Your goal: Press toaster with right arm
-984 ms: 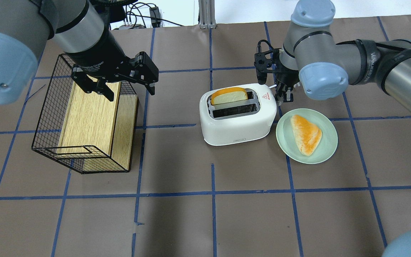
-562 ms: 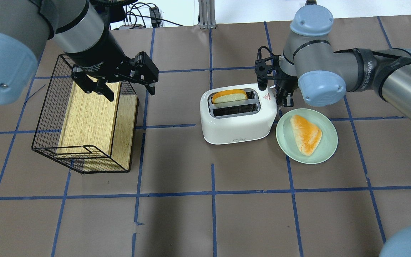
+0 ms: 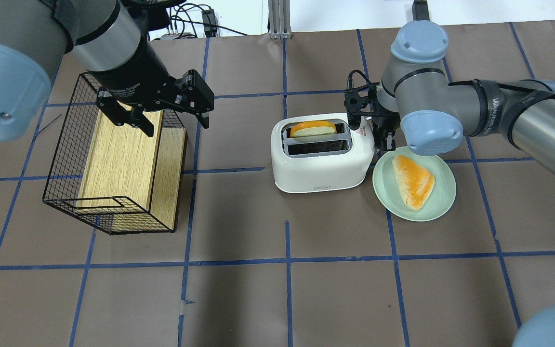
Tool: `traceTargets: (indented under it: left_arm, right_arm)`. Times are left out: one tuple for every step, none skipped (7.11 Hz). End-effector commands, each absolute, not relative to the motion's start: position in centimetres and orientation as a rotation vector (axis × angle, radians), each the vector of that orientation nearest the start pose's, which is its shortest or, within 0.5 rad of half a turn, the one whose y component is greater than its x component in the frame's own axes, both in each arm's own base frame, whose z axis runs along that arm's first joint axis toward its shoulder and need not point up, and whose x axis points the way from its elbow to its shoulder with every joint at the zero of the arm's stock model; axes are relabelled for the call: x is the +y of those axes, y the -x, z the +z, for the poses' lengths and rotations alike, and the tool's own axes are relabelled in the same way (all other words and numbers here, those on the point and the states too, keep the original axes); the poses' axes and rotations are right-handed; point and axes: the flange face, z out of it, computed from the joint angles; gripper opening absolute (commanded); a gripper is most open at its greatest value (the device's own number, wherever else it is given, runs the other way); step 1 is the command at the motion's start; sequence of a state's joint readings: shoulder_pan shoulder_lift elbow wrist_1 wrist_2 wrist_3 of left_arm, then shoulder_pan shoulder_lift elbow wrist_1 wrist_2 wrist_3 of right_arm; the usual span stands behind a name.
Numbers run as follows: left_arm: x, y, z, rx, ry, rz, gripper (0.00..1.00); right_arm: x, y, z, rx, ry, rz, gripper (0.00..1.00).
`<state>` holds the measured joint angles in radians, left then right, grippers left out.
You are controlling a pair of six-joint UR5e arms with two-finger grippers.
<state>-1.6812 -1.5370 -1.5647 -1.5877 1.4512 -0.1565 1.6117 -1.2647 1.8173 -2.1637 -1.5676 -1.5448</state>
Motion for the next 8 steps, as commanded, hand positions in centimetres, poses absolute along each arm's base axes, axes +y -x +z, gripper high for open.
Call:
traceTargets:
  left_arm:
    - [-46.1, 19.7, 50.6, 3.262, 0.073, -0.011, 1.0]
    - [-46.1, 19.7, 50.6, 3.262, 0.073, -0.011, 1.0]
    - [-46.1, 19.7, 50.6, 3.262, 0.073, -0.011, 1.0]
    - [-46.1, 19.7, 50.6, 3.262, 0.073, -0.011, 1.0]
    - [-46.1, 19.7, 50.6, 3.262, 0.073, -0.011, 1.0]
    - [-46.1, 19.7, 50.6, 3.262, 0.073, -0.011, 1.0]
    - [-46.1, 19.7, 50.6, 3.262, 0.073, -0.011, 1.0]
    - [-46.1, 19.7, 50.6, 3.262, 0.073, -0.011, 1.0]
  right_arm:
    - [-56.2, -15.6, 28.8, 2.247, 2.268, -0.089, 0.09]
    - [-55.6, -15.6, 31.9, 2.254, 2.258, -0.086, 0.09]
    - [-55.5, -15.6, 36.3, 2.278, 2.24, -0.089, 0.1]
    - [-55.2, -15.6, 40.3, 2.287, 2.195, -0.045, 0.1]
    - [-55.0, -15.6, 43.9, 2.448, 1.99, -0.024, 0.1]
    - [-55.1, -16.3, 47.7, 2.587, 1.813, -0.045, 0.11]
    - [-54.8, -16.8, 49.7, 2.684, 1.67, 0.003, 0.11]
    - [-54.3, -16.5, 52.1, 2.822, 1.472, -0.024, 0.11]
